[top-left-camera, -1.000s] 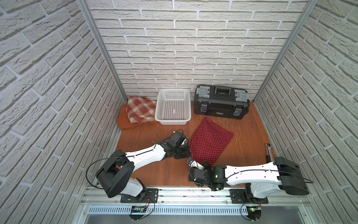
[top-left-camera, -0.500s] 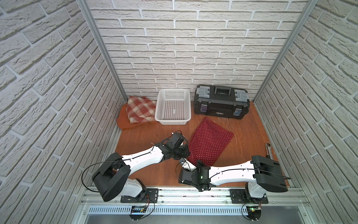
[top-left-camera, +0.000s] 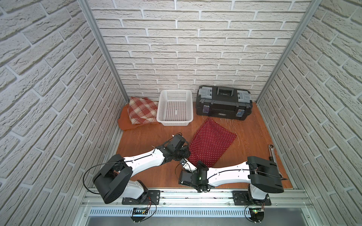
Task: Roll up the skirts
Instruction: Adjust the skirt at the center of the board, then roll the skirt at the center of the board.
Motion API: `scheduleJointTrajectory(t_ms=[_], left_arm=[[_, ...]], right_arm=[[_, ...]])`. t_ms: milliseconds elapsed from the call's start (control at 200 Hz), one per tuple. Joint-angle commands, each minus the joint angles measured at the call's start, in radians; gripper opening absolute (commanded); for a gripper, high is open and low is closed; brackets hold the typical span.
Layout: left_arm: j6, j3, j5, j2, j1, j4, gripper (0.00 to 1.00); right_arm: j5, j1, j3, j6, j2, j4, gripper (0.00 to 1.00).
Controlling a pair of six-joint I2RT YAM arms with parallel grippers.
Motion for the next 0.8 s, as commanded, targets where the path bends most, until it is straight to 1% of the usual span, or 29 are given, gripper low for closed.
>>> scheduleJointTrajectory(t_ms=[0,175,375,475,550,635,795], left_arm=[[-0.006,-0.025,0.072,-0.048,-0.034,-0.035,0.00],[-0.020,-0.033,0.060,-0.047,-0.052,-0.036,0.00],[-0.036,-0.062,0.049,-0.052,-0.066,-0.030,0.00],[-0.040,-0.079,0.043,-0.060,-0.069,-0.033,0.00],[-0.041,-0.094,0.036,-0.064,-0.070,-0.036,0.00],[-0.052,-0.119,0.028,-0.067,-0.076,-0.017,0.00],[-0.091,-0.150,-0.004,-0.055,-0.135,0.040,0.00]], right_arm=[[0.052,-0.112,-0.023,0.064,0.030,-0.070,0.84],[0.099,-0.133,-0.006,0.062,0.055,-0.098,0.82],[0.095,-0.145,-0.014,0.065,0.071,-0.092,0.69],[0.088,-0.146,-0.021,0.065,0.071,-0.099,0.70],[0.055,-0.146,-0.050,0.063,0.047,-0.093,0.72],[-0.028,-0.146,-0.115,0.041,-0.011,-0.041,0.73],[-0.132,-0.146,-0.189,0.023,-0.084,-0.028,0.77]])
